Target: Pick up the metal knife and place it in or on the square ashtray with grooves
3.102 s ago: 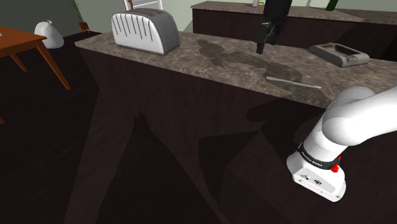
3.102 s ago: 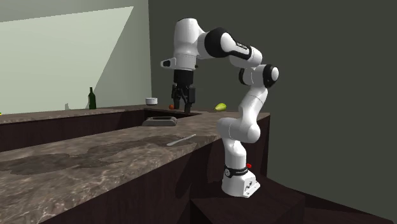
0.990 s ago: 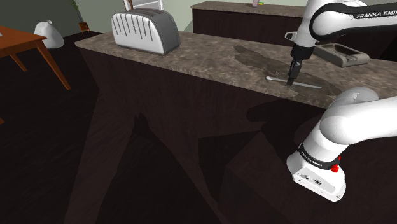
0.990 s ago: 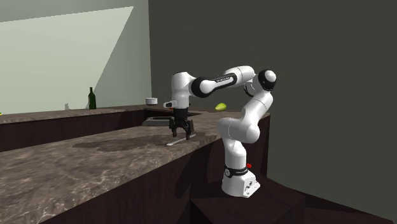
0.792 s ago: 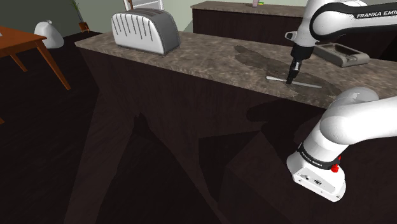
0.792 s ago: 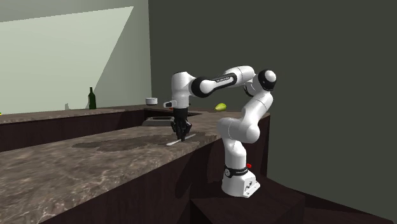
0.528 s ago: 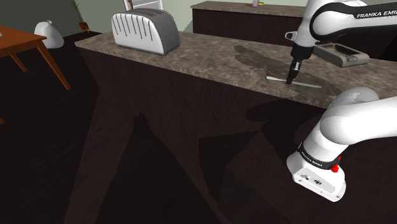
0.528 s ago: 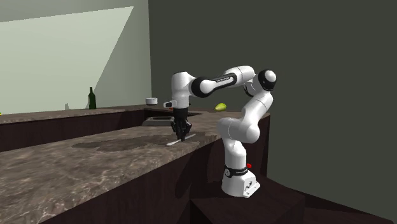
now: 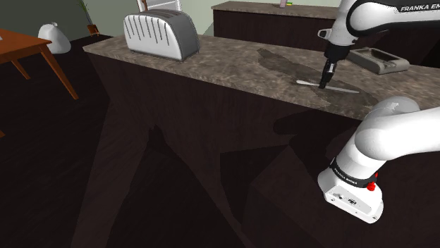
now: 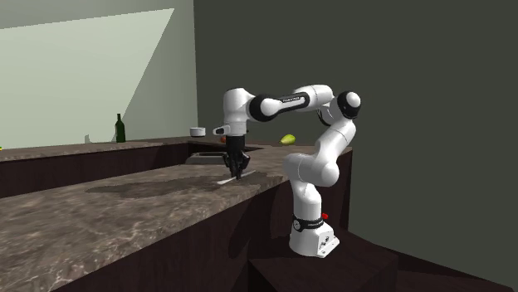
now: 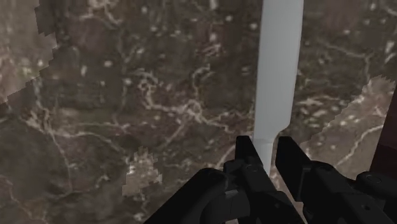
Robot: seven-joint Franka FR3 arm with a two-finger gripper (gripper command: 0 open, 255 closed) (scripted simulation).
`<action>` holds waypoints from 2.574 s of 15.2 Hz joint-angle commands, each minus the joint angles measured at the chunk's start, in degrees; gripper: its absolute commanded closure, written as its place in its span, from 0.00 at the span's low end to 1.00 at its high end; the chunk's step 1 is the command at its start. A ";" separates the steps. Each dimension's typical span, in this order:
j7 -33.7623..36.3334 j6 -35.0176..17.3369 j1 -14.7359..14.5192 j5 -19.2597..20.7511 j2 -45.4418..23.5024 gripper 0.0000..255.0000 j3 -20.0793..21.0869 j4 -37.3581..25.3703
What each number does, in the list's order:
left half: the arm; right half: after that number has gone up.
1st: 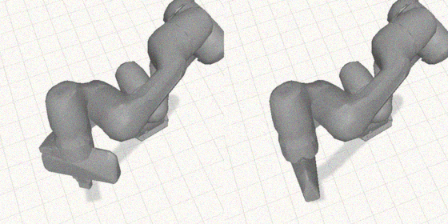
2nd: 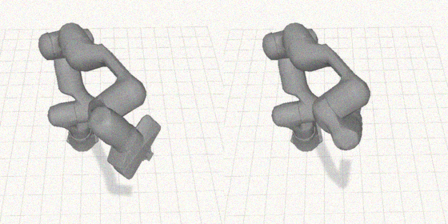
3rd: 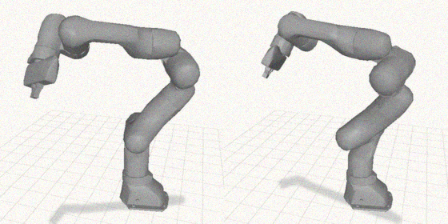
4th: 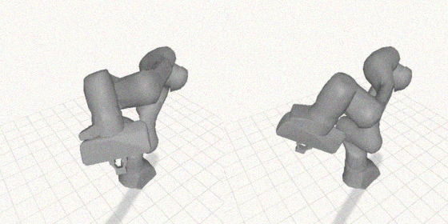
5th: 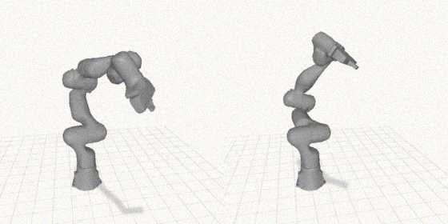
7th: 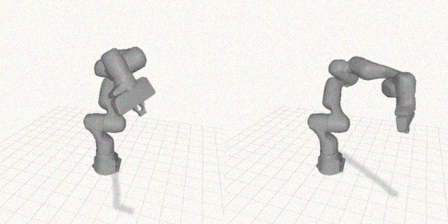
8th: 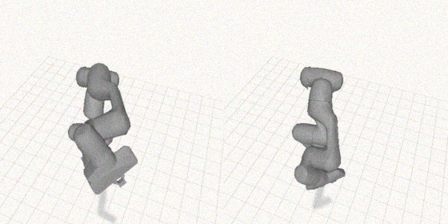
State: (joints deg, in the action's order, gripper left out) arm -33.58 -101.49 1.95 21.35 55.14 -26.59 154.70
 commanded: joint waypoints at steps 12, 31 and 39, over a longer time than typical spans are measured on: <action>-0.35 9.33 -1.42 -3.23 -0.50 1.00 3.34 -9.82; -18.54 10.51 -3.12 4.18 -13.75 1.00 -15.09 -29.73; -30.97 8.24 -10.34 3.10 -25.51 1.00 -31.57 -43.78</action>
State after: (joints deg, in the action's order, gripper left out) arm -62.77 -93.01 -7.40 24.71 31.00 -55.85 112.63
